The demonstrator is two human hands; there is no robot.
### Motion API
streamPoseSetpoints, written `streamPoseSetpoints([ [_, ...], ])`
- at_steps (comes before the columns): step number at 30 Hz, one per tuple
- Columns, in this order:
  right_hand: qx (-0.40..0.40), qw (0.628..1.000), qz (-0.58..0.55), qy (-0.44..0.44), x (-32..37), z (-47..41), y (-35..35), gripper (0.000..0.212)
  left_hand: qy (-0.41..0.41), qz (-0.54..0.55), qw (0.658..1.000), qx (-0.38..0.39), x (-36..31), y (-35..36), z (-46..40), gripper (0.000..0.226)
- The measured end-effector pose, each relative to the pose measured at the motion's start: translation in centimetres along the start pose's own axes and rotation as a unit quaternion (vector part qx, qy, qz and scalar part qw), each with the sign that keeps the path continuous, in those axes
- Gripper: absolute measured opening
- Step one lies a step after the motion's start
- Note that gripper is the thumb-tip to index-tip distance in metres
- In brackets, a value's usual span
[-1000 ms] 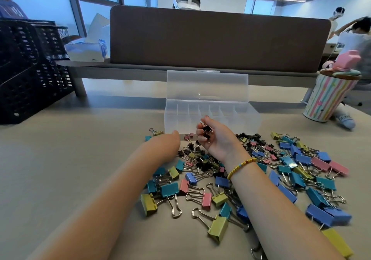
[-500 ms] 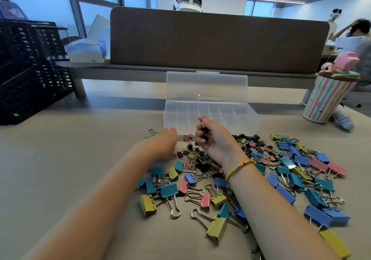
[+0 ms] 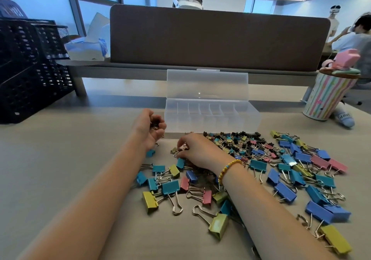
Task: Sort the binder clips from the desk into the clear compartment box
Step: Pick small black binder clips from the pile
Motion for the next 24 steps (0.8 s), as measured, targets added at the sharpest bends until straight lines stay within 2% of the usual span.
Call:
streamPoseSetpoints([
  [2, -0.002, 1.000, 0.019, 0.000, 0.0, 0.0, -0.2, 0.032, -0.006, -0.039, 0.999, 0.016, 0.3, -0.1, 0.1, 0.031],
  [4, -0.006, 0.999, 0.035, -0.005, 0.0, 0.1, -0.4, 0.030, 0.020, -0.203, 0.974, 0.095, 0.3, 0.4, 0.3, 0.030],
  [5, -0.008, 0.999, 0.041, -0.008, 0.1, 0.1, -0.4, 0.028, 0.047, -0.324, 0.934, 0.144, 0.1, 0.7, 0.6, 0.026],
  [6, -0.009, 0.999, 0.045, -0.012, 0.1, 0.2, -0.4, 0.026, 0.078, -0.430, 0.879, 0.191, -0.2, 1.1, 1.0, 0.019],
  [8, -0.008, 0.999, 0.048, -0.017, 0.2, 0.2, -0.2, 0.025, 0.127, -0.541, 0.784, 0.276, -0.3, 2.1, 1.9, 0.011],
  [10, -0.010, 0.999, 0.047, -0.011, -0.1, 0.1, -0.2, 0.024, 0.142, -0.591, 0.720, 0.336, 0.0, 2.6, 2.6, 0.019],
  [11, -0.014, 0.999, 0.046, -0.004, -0.3, 0.1, -0.3, 0.024, 0.137, -0.607, 0.699, 0.351, 0.1, 2.5, 2.8, 0.024],
  [14, -0.032, 0.999, 0.010, 0.012, -0.8, -0.1, -1.0, 0.026, 0.135, -0.649, 0.663, 0.348, 0.3, 2.0, 2.5, 0.030],
  [18, -0.011, 0.978, -0.199, 0.058, -2.0, -0.1, -2.4, 0.020, 0.156, -0.690, 0.612, 0.353, 0.7, 2.3, 2.8, 0.033],
  [20, 0.043, 0.928, -0.357, 0.102, -3.0, -0.4, -2.4, 0.022, 0.144, -0.723, 0.572, 0.361, 1.2, 2.2, 3.0, 0.032],
  [22, 0.127, 0.818, -0.547, 0.124, -3.3, -0.6, -2.1, 0.020, 0.129, -0.745, 0.542, 0.366, 1.6, 2.3, 3.2, 0.029],
  [23, 0.162, 0.763, -0.614, 0.119, -3.2, -0.6, -2.1, 0.020, 0.129, -0.752, 0.531, 0.369, 1.7, 2.5, 3.3, 0.027],
  [24, 0.185, 0.723, -0.656, 0.112, -3.2, -0.5, -2.1, 0.019, 0.132, -0.756, 0.522, 0.372, 1.8, 2.7, 3.4, 0.026],
])
Point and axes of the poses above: each hand's wrist, its own z-axis away from the middle knuckle, its own y-axis out of the palm, x = y × z, the point moved 6 cm from there along -z, towards the middle knuckle, and after that the axes turned 14 degrees about y, right-handed, at the moved point
